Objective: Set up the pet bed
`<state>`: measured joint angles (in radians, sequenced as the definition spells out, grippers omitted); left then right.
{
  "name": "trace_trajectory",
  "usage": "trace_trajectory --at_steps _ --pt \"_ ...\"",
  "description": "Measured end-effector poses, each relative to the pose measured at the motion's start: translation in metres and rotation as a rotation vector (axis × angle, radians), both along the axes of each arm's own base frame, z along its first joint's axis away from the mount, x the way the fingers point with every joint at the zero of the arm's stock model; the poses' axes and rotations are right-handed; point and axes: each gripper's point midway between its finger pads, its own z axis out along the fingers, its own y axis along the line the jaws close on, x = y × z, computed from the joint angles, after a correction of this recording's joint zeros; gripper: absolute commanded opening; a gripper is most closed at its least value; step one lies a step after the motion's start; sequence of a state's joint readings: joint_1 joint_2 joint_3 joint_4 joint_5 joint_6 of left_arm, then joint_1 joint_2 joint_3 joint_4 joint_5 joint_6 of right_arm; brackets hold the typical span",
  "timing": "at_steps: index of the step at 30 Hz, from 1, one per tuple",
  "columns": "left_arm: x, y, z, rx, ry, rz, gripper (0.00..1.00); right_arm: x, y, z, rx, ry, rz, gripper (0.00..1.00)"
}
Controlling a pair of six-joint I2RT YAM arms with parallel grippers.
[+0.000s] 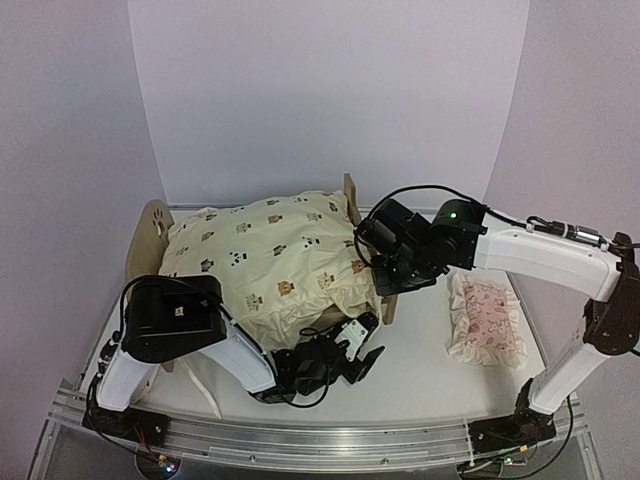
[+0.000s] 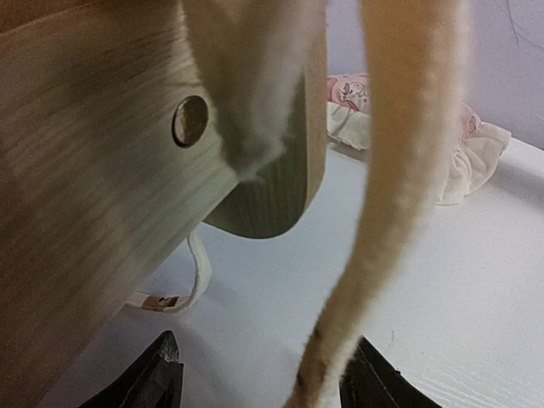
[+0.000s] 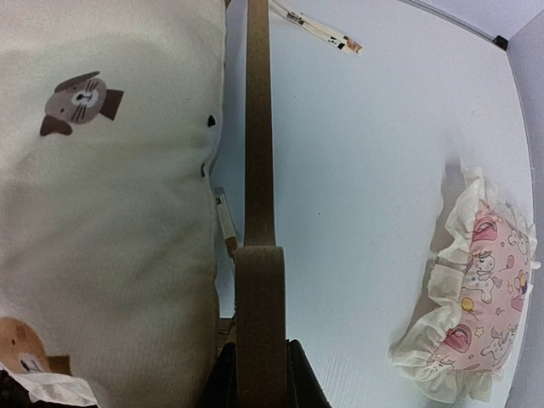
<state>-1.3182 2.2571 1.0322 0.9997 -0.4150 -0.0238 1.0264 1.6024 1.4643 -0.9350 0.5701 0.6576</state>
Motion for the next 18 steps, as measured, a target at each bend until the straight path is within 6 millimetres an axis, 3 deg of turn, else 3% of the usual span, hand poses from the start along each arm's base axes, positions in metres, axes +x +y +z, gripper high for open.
trace_trajectory --at_steps 6,14,18 --pt "0.017 -0.006 0.002 -0.060 -0.076 0.089 0.64 0.001 -0.001 0.001 0.006 -0.009 -0.020 0.00" --pt "0.036 -0.013 0.009 -0.113 -0.153 0.169 0.42 0.001 -0.002 0.002 0.003 -0.017 -0.031 0.00" --pt "0.040 -0.015 0.011 -0.121 -0.177 0.194 0.27 0.002 -0.003 0.002 0.004 -0.019 -0.033 0.00"
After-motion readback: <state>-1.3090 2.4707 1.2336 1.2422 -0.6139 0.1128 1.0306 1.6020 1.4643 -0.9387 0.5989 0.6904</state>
